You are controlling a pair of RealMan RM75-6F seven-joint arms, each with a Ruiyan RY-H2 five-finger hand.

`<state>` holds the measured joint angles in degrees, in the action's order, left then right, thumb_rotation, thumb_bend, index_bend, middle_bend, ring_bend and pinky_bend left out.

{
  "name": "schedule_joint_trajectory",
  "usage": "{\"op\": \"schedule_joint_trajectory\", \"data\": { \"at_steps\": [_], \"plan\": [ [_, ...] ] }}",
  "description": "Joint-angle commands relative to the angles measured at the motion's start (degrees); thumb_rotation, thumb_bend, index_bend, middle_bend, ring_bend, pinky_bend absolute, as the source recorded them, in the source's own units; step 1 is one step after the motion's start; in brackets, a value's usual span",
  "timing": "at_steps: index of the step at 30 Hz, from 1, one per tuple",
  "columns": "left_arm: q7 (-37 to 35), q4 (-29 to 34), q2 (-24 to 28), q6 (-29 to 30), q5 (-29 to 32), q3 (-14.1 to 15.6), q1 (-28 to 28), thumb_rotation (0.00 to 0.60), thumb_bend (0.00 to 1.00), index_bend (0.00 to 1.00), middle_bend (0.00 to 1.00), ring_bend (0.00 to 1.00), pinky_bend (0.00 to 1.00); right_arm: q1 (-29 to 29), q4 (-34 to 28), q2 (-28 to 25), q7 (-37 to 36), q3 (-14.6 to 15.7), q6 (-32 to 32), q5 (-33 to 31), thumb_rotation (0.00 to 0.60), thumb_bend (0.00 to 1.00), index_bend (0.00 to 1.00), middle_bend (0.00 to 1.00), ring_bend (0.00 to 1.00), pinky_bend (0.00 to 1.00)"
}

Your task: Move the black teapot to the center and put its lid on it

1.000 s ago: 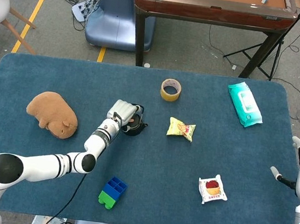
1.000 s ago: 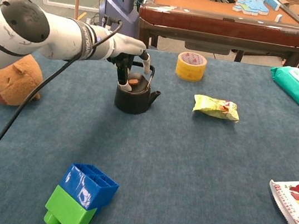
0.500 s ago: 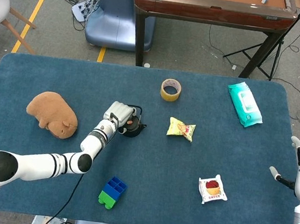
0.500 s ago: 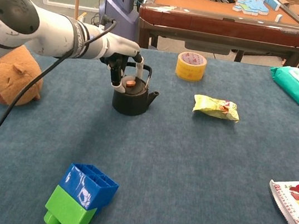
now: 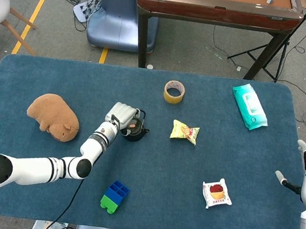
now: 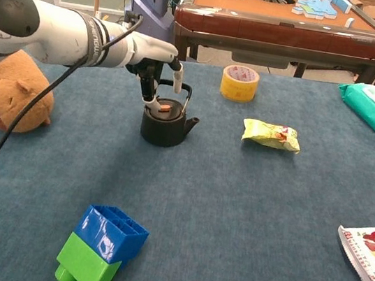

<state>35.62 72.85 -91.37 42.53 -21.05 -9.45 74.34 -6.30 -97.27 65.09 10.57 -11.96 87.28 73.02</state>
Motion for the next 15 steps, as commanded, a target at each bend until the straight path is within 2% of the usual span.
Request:
{"op": "schedule_joint_trajectory", "data": {
  "at_steps": [1, 8, 15],
  "plan": [
    [-0.7, 0.9, 0.9, 0.4, -0.7, 0.0, -0.7, 0.6, 0.25, 0.3, 1.0, 0.96, 1.0, 0.0, 0.0, 0.0, 0.0, 0.0, 0.0, 0.1, 0.6, 0.05, 0.19, 0.29, 0.09, 0.21],
    [-4.8, 7.0, 5.2, 4.7, -6.3, -0.8, -4.4, 0.6, 0.25, 0.3, 0.98, 0.93, 1.0, 0.1, -0.1, -0.4, -0.3, -0.3, 0.0, -0.2, 0.6, 0.05, 0.19, 0.29, 0.09, 0.21],
    [-9.2, 14.5, 11.5, 10.0, -12.8, -0.6, -10.1, 0.6, 0.25, 0.3, 0.9, 0.83, 0.97, -0.2, -0.5, -1.2, -1.0, -0.5, -1.0, -0.5, 0.6, 0.05, 0.19, 0.29, 0.09, 0.21]
  ]
}}
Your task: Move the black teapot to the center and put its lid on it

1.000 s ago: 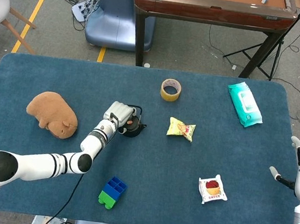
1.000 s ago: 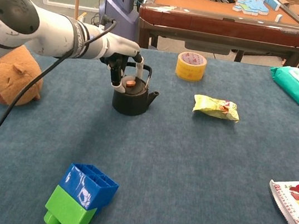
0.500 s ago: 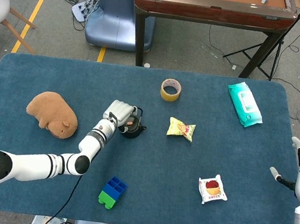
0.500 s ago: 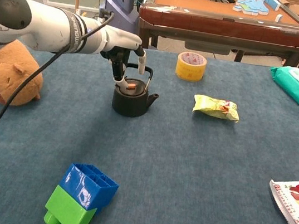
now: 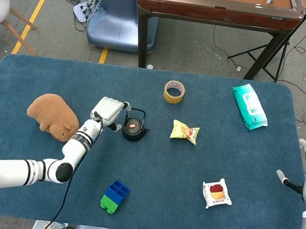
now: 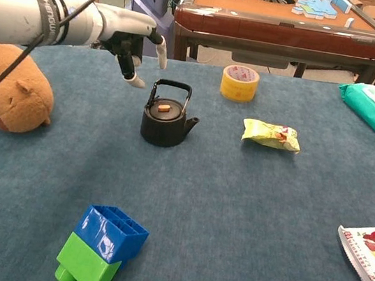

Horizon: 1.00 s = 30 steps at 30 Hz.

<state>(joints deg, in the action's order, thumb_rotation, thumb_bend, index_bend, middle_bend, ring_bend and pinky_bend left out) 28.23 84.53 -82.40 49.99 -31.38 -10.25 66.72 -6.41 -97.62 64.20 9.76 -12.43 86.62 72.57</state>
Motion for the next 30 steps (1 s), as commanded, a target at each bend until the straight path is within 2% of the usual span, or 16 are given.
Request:
{"op": "schedule_joint_trajectory", "data": {
  "at_steps": [1, 6, 10, 16, 22, 26, 30],
  "plan": [
    [-2.6, 4.2, 3.7, 3.8, -3.7, 0.4, -3.8, 0.6, 0.25, 0.3, 0.88, 0.82, 0.96, -0.2, -0.1, -0.6, -0.5, -0.1, -0.7, -0.1, 0.6, 0.05, 0.19, 0.29, 0.09, 0.21],
    [-6.1, 8.5, 7.7, 10.2, -9.2, 1.7, -9.9, 0.6, 0.25, 0.3, 0.73, 0.64, 0.89, -0.7, 0.3, -2.2, -2.4, 0.8, -3.4, 0.8, 0.6, 0.05, 0.19, 0.27, 0.09, 0.21],
    [-9.8, 10.5, 10.6, 15.6, -13.9, 3.4, -15.9, 0.6, 0.25, 0.3, 0.67, 0.56, 0.83, -1.3, 1.0, -3.6, -3.8, 2.3, -6.4, 1.8, 0.6, 0.05, 0.19, 0.24, 0.09, 0.2],
    [-14.4, 11.2, 13.3, 23.0, -20.1, 5.9, -24.3, 0.6, 0.25, 0.3, 0.52, 0.42, 0.62, -1.7, 3.8, -3.4, -6.9, 3.7, -7.1, 5.2, 0.6, 0.06, 0.18, 0.22, 0.07, 0.18],
    [-18.7, 9.2, 12.0, 32.2, -28.3, 8.6, -32.5, 0.594, 0.25, 0.28, 0.38, 0.28, 0.42, -2.0, 6.0, -2.8, -8.6, 4.9, -8.0, 7.0, 0.6, 0.07, 0.15, 0.22, 0.07, 0.18],
    [-20.9, 7.5, 10.7, 37.3, -33.9, 11.2, -38.1, 0.592, 0.25, 0.26, 0.32, 0.22, 0.34, -1.7, 6.3, -2.7, -9.5, 5.6, -8.0, 7.3, 0.6, 0.08, 0.15, 0.22, 0.07, 0.18],
    [-19.6, 6.5, 10.0, 40.0, -36.8, 13.5, -42.3, 0.573, 0.25, 0.24, 0.26, 0.15, 0.26, -1.3, 6.0, -3.3, -10.3, 6.4, -8.2, 8.0, 0.6, 0.08, 0.15, 0.21, 0.06, 0.18]
  ]
}}
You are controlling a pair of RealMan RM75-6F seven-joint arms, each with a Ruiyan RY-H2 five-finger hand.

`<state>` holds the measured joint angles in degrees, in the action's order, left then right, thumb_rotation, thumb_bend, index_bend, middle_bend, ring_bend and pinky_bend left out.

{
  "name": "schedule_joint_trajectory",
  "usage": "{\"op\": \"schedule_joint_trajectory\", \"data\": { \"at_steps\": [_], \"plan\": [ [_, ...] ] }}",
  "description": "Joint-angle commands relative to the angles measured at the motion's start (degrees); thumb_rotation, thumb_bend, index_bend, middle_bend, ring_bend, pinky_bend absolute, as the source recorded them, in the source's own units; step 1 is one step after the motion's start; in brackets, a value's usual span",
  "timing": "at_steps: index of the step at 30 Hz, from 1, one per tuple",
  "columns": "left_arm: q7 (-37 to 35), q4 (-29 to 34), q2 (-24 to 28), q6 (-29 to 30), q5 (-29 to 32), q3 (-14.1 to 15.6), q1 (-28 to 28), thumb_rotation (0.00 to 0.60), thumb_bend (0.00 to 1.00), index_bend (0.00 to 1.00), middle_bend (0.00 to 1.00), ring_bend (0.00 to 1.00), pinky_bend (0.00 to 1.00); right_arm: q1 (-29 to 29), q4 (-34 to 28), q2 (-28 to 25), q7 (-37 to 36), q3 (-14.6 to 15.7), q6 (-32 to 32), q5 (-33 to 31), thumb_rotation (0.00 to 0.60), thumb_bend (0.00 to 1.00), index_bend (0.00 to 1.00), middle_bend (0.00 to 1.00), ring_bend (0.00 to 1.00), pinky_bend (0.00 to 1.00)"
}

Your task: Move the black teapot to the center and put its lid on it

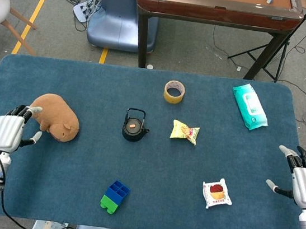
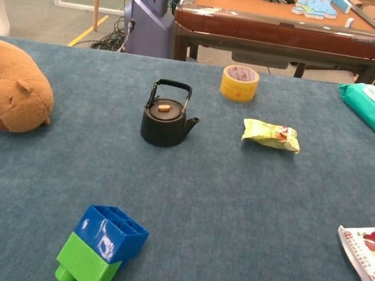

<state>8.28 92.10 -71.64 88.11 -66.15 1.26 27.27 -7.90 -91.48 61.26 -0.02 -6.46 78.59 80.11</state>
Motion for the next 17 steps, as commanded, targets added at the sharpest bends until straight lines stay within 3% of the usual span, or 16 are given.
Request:
{"op": "schedule_joint_trajectory", "data": {
  "at_steps": [1, 8, 17],
  "plan": [
    [0.4, -1.3, -0.9, 2.6, -2.8, 2.4, -4.0, 0.572, 0.25, 0.24, 0.25, 0.15, 0.25, 0.3, -0.2, -0.6, -0.9, 0.8, -0.3, 0.8, 0.6, 0.08, 0.15, 0.21, 0.06, 0.17],
    [-1.0, -3.5, -2.6, 7.4, -7.3, 3.5, -10.5, 0.556, 0.25, 0.23, 0.24, 0.14, 0.2, 1.2, 0.6, -1.3, -4.2, 2.1, 1.2, 3.6, 0.6, 0.08, 0.15, 0.21, 0.05, 0.16],
    [-0.5, -2.8, -2.2, 9.0, -10.0, 3.1, -15.3, 0.557, 0.25, 0.23, 0.23, 0.14, 0.2, 1.1, 3.5, 0.3, -6.8, 3.1, 3.1, 7.6, 0.6, 0.08, 0.15, 0.21, 0.05, 0.16]
  ]
}}
